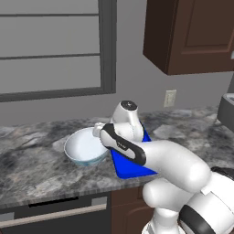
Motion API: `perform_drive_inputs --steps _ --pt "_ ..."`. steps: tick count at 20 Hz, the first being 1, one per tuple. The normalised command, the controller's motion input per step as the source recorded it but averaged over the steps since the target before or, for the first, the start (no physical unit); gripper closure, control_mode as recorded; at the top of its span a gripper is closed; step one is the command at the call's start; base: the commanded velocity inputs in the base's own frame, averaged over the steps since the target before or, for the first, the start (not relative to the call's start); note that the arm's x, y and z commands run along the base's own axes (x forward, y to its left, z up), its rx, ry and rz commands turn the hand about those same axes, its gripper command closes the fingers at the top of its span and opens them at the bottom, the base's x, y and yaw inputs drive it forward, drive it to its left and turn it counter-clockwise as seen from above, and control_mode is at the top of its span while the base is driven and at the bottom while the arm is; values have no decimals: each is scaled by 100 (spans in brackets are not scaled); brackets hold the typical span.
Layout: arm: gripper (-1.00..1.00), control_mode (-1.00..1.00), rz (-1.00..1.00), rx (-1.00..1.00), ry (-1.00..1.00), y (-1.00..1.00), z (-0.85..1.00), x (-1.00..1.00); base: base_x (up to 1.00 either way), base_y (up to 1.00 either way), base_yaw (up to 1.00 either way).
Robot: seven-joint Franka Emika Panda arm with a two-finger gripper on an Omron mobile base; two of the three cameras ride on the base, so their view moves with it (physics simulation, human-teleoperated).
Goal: Place the two vegetables and bowl onto the tray for setting up a vegetable dip station.
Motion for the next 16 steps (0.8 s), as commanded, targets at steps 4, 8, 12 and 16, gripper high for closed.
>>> perform_drive_inputs --steps 4,8,12,16 --pt "100 -100 0 0 0 -10 45 0 0 0 0" --pt "100 -100 -2 3 0 -32 35 0 0 0 0" --pt "100 -100 -2 12 0 -64 11 -10 0 0 0" --pt "100 -100 -1 14 0 -59 0 -19 0 0 0"
